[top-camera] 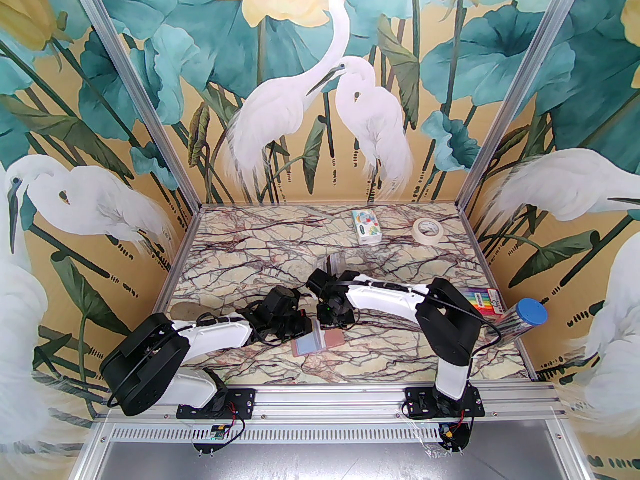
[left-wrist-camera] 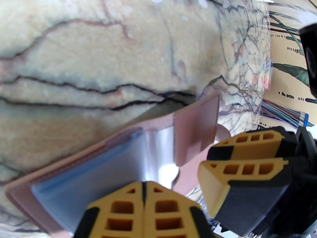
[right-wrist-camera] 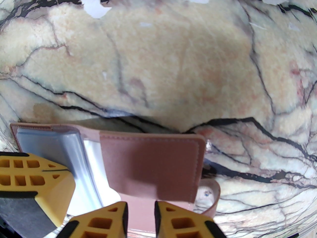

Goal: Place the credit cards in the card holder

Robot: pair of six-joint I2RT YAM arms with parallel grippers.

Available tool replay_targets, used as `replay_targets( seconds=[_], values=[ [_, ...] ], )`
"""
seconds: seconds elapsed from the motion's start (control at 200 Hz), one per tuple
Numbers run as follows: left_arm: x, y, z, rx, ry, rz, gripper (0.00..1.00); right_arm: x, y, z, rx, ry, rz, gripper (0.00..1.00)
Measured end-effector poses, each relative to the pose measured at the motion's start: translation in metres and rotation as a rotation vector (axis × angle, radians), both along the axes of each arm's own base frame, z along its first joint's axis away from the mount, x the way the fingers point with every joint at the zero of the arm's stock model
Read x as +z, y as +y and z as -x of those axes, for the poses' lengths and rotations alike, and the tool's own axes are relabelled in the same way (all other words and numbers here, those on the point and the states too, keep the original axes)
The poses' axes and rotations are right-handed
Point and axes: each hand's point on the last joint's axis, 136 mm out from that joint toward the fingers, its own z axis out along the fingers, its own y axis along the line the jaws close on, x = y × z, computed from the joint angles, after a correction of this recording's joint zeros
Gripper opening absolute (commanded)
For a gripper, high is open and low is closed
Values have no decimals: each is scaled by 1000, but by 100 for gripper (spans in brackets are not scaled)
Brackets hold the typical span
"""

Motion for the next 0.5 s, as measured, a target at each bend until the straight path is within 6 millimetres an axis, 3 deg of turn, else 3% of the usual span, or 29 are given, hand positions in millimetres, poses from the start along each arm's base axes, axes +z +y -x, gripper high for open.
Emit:
replay_targets(
  seconds=[0.5],
  values=[
    [7,6,3,6,-8,-11,5,-17,-7,6,-5,14,8,19]
  ],
)
